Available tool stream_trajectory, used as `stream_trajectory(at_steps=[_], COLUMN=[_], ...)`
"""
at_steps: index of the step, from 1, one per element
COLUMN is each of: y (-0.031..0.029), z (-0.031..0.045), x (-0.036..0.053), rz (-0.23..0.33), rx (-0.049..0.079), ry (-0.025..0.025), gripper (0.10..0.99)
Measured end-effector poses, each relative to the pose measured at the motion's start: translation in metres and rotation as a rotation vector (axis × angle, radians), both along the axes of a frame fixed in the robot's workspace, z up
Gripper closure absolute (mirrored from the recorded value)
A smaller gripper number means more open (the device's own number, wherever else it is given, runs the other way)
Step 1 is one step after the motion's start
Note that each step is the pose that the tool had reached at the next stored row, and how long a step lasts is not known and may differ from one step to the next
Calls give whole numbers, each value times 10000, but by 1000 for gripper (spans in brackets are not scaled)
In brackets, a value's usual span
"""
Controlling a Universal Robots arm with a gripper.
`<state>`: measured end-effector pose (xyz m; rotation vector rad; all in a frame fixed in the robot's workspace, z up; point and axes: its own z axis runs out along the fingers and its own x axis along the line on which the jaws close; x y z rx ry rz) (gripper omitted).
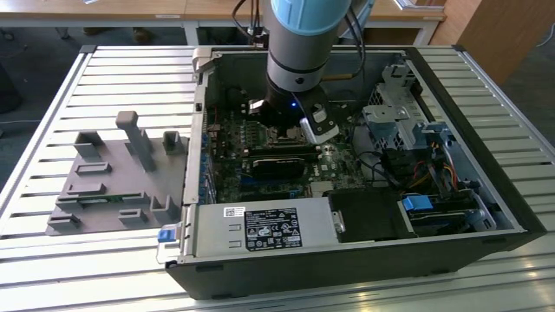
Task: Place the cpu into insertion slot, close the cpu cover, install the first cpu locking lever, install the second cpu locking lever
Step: 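Install the second cpu locking lever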
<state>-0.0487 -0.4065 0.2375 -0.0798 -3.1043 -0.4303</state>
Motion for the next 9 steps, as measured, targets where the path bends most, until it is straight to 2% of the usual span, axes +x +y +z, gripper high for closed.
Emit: stream_trajectory(at_steps=[5, 9], y=[0, 0], z=[-54, -125], x=[-95, -119], rz=[1, 0], rx=[-2, 0], ry=[1, 1], gripper=[965, 965])
